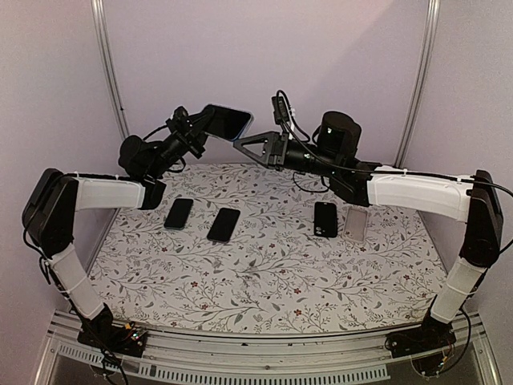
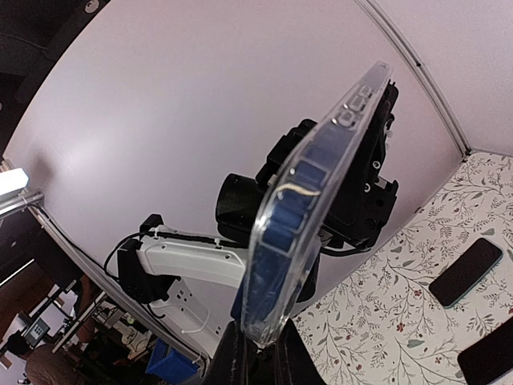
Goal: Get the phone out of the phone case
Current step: Remove the bottom left corner of the phone case from the phone.
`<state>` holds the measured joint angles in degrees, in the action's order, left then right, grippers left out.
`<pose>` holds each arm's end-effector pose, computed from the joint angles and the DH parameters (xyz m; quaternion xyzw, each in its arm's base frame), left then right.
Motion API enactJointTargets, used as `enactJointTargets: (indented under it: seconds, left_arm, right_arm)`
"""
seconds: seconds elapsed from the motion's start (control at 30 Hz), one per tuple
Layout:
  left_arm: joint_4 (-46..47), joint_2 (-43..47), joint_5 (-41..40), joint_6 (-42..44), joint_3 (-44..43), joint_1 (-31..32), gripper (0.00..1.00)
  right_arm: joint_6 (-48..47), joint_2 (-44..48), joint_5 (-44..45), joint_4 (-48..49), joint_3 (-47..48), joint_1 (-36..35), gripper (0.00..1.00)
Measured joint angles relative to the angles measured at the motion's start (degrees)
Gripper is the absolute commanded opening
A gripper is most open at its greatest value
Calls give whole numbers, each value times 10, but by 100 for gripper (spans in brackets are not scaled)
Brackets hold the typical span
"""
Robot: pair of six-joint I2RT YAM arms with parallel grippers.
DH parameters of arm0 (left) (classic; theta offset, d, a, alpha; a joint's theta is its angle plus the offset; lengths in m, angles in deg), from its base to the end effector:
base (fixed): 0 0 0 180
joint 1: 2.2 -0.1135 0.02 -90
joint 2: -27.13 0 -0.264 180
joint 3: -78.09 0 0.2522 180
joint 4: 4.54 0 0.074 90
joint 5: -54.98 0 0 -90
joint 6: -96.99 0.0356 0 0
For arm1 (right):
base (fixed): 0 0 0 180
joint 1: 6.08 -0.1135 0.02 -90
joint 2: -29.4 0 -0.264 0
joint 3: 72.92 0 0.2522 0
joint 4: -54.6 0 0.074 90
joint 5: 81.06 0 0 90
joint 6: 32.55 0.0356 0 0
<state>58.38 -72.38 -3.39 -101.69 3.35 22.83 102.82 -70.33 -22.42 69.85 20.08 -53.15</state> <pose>0.3316 -0.1754 0.3326 -0.0979 0.4769 -0.8425 0.2306 0.2714 0.3189 0.3596 -0.2141 0.6252 0.6487 0.3774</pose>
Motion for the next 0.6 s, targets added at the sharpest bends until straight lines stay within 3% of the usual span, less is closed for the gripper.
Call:
enactJointTargets:
  seconds: [0.6]
  left_arm:
    - [19,-3,-12,25,0,-1,0]
  right_arm:
    - [21,0,11,-10,1,0,0]
